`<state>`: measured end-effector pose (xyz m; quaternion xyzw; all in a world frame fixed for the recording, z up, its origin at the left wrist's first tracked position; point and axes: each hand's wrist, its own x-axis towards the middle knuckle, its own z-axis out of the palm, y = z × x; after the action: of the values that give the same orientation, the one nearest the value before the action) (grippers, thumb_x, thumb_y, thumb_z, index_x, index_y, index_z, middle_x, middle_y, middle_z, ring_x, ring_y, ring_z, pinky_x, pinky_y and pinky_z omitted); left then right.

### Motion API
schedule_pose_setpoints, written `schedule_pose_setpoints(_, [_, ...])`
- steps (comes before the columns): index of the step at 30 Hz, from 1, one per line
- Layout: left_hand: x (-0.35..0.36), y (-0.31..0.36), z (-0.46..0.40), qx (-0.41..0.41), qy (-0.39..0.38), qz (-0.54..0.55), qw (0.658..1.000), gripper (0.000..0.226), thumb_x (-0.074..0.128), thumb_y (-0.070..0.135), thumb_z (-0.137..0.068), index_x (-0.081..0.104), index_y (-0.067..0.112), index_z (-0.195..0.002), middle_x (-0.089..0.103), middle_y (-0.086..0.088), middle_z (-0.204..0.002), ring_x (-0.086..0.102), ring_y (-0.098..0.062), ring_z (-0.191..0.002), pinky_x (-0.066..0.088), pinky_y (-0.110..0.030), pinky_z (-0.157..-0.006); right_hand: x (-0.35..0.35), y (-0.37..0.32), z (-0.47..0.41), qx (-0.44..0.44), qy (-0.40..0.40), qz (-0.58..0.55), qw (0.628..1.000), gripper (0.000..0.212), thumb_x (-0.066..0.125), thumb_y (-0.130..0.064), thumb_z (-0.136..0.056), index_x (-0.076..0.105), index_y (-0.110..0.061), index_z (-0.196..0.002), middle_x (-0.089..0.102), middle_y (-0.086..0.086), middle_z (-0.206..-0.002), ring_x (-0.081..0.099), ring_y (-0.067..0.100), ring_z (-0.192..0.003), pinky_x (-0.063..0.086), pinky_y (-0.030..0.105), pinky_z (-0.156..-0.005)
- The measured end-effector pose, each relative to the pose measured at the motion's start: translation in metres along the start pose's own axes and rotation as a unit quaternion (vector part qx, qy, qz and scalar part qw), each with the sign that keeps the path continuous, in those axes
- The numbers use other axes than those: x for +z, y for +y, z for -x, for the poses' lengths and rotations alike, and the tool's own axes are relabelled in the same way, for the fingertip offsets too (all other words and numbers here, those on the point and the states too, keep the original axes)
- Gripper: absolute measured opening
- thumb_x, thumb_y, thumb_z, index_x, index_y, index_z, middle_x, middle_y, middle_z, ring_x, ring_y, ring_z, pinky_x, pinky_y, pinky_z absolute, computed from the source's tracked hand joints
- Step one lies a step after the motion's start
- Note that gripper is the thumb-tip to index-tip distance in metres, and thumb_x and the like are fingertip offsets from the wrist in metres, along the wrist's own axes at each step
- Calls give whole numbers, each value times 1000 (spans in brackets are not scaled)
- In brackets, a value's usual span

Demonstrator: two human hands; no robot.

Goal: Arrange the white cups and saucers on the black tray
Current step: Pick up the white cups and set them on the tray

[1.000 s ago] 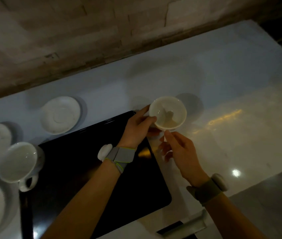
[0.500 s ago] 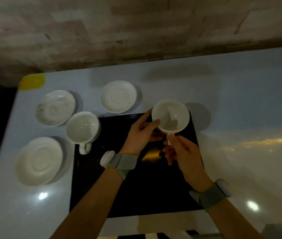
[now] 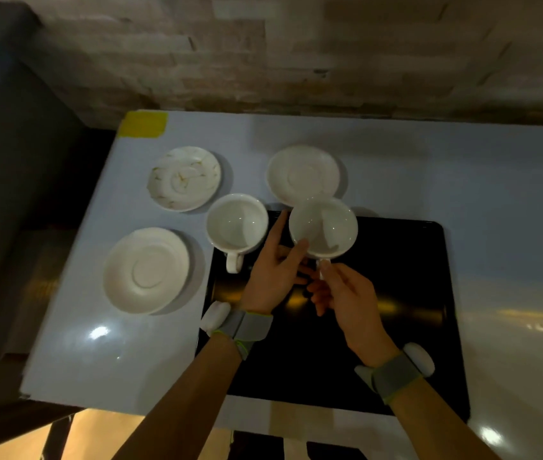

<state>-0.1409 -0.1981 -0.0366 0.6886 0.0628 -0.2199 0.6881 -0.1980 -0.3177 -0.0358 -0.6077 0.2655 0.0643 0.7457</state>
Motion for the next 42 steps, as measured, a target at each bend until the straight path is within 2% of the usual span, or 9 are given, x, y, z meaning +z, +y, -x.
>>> schedule_pose_setpoints(4, [-10, -8, 2, 42, 29, -55, 997, 61, 56, 29, -95, 26, 50, -144, 69, -16, -110, 73, -25, -91, 59, -51, -85, 14, 7, -2, 0, 3, 7, 1000, 32, 54, -25, -99, 66, -9, -75, 63, 16, -66, 57, 17, -50, 47, 26, -42])
schedule_pose_setpoints(9, [-16, -15, 2, 58, 57, -98, 992, 60, 57, 30, -94, 27, 49, -144, 72, -13, -88, 73, -24, -83, 60, -50, -79, 21, 12, 0, -2, 0, 12, 1000, 30, 52, -23, -99, 67, -8, -77, 63, 17, -68, 57, 16, -50, 48, 26, -43])
schedule_pose_setpoints(14, [-18, -15, 4, 111, 84, -138, 981, 56, 54, 20, -97, 33, 32, -147, 70, -14, -76, 70, -18, -72, 60, -33, -73, 25, 14, 0, -5, 0, 20, 1000, 30, 52, -23, -99, 67, -8, -79, 64, 11, -65, 58, 14, -50, 48, 26, -45])
schedule_pose_setpoints(18, [-18, -14, 5, 121, 102, -157, 975, 55, 53, 18, -97, 34, 30, -147, 67, -10, -71, 67, -13, -67, 56, -20, -67, 28, 15, -1, -6, -6, 34, 999, 30, 52, -26, -99, 69, -10, -80, 66, 8, -65, 59, 14, -51, 49, 26, -46])
schedule_pose_setpoints(23, [-23, -12, 4, 113, 106, -175, 972, 52, 53, 21, -97, 35, 34, -144, 69, -9, -74, 69, -16, -69, 61, -36, -68, 32, 16, -1, 6, -17, 40, 999, 35, 52, -30, -99, 68, -1, -89, 66, 10, -68, 60, 15, -53, 50, 27, -47])
schedule_pose_setpoints(27, [-25, -9, 4, 96, 91, -172, 976, 51, 53, 24, -96, 34, 39, -142, 69, -10, -77, 71, -19, -70, 62, -46, -65, 31, 15, -1, 10, -18, 54, 998, 33, 52, -31, -99, 68, -3, -89, 67, 11, -69, 60, 13, -51, 49, 24, -45])
schedule_pose_setpoints(32, [-25, -9, 5, 97, 95, -189, 972, 52, 52, 24, -97, 33, 36, -143, 68, -12, -78, 70, -20, -71, 61, -47, -64, 27, 16, -1, 18, -32, 75, 996, 38, 51, -37, -99, 68, -4, -94, 70, 8, -74, 61, 13, -54, 47, 26, -47])
schedule_pose_setpoints(37, [-26, -5, 6, 94, 95, -210, 969, 50, 51, 26, -97, 32, 35, -143, 69, -10, -78, 71, -19, -68, 61, -45, -64, 19, 15, -3, 11, -58, 112, 992, 28, 55, -37, -96, 67, -11, -97, 70, 11, -75, 62, 19, -57, 51, 29, -46])
schedule_pose_setpoints(42, [-33, 9, 7, 82, 69, -202, 974, 37, 50, 25, -98, 41, 28, -134, 70, -5, -76, 70, -18, -62, 61, -40, -63, -2, 2, -8, -20, -58, 189, 980, 24, 58, -34, -95, 67, -12, -96, 71, 15, -77, 64, 25, -61, 52, 28, -49])
